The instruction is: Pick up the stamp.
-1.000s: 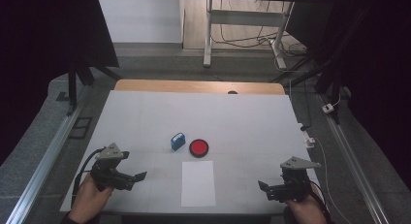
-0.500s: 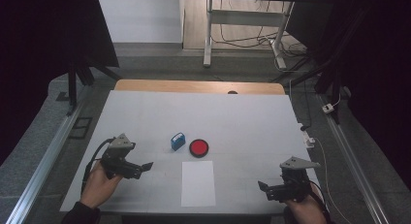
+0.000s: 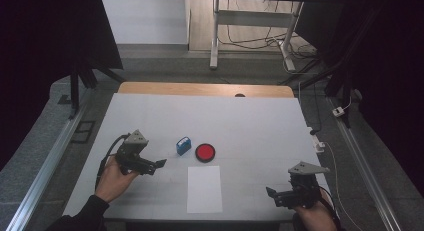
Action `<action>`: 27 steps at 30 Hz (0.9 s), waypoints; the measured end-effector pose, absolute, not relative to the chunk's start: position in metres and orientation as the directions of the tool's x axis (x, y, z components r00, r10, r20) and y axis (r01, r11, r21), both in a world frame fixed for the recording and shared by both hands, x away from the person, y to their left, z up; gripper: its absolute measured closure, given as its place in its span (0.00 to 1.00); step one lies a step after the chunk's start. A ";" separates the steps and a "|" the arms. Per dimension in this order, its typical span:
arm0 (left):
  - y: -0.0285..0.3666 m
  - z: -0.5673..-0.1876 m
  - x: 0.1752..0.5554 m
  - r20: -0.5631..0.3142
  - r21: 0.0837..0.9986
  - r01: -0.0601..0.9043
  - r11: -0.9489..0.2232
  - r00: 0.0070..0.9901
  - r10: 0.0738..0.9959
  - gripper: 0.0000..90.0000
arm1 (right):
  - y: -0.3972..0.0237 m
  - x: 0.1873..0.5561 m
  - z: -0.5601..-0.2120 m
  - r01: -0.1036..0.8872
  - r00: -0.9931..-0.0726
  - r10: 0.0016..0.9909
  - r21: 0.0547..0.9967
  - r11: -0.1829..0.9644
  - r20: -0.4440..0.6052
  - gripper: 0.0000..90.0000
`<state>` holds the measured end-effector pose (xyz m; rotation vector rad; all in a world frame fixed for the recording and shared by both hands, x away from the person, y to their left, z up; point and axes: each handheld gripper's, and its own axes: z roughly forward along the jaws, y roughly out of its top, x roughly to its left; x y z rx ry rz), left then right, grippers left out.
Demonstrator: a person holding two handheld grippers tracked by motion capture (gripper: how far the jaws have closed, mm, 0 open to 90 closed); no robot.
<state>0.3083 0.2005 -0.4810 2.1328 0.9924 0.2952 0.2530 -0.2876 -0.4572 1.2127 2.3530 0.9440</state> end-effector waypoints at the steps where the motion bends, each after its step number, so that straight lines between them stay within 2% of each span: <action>1: 0.199 -0.481 0.310 -0.096 0.714 0.558 -0.423 0.677 0.730 0.00 | -0.288 0.253 -0.457 0.594 -0.584 0.812 0.687 0.419 0.009 0.00; 27: 0.159 -0.489 0.356 -0.068 0.690 0.526 -0.497 0.731 0.679 0.00 | -0.287 0.253 -0.458 0.593 -0.589 0.808 0.683 0.426 0.006 0.00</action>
